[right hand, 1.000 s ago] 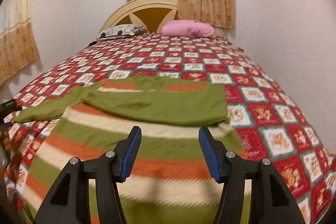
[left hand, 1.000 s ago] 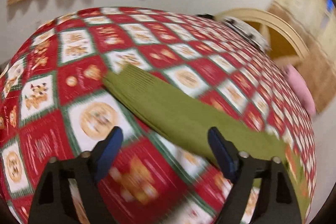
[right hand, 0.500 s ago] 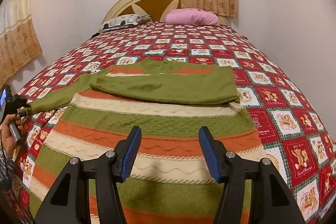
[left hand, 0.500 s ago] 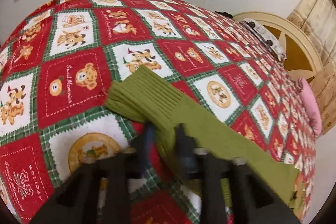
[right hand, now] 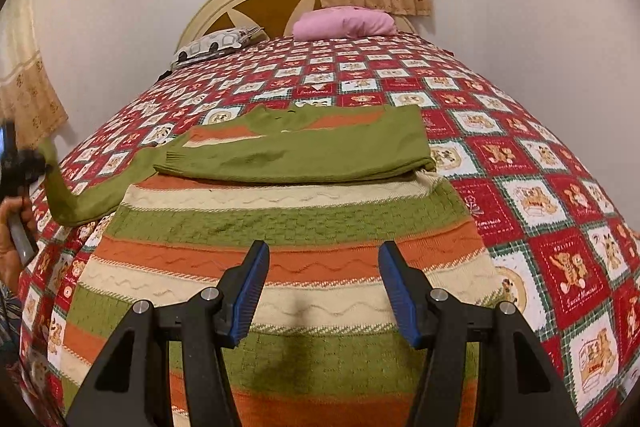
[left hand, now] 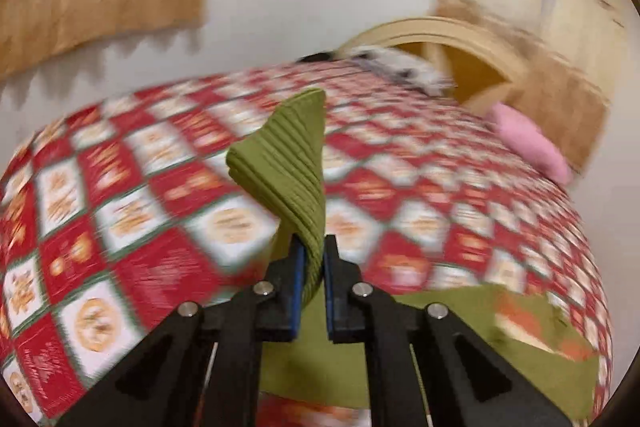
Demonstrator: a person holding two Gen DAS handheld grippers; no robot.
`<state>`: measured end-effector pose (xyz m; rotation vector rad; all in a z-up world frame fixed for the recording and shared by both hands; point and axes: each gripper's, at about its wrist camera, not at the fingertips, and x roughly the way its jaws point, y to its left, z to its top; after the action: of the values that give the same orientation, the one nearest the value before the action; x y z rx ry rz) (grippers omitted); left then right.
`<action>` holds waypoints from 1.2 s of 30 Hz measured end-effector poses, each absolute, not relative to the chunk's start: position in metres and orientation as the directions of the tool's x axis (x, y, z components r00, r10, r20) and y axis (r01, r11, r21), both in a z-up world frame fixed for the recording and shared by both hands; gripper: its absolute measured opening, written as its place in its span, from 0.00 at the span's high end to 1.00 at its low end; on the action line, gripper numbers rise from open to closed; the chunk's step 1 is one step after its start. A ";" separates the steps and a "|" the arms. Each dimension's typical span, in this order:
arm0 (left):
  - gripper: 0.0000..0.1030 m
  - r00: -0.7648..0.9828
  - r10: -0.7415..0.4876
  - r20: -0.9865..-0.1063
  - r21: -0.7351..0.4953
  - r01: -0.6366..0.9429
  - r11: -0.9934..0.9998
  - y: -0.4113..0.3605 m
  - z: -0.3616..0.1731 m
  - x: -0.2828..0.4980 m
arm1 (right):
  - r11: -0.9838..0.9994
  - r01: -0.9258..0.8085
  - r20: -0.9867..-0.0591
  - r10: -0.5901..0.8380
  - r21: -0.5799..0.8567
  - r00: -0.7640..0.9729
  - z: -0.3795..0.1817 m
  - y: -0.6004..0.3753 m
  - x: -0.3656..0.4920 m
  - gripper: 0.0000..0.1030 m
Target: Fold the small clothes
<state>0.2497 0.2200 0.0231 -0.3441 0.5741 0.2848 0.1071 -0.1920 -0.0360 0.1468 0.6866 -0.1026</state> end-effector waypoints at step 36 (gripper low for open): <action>0.12 0.700 0.029 -0.714 -0.182 -0.226 0.957 0.106 -0.063 0.197 | 0.951 0.021 -0.722 0.220 0.308 0.657 -0.042 -0.174 0.270 0.33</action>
<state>0.1973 0.1057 -0.0628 -0.2655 0.7850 0.1437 0.2701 -0.1740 -0.0416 0.3026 0.8504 0.1147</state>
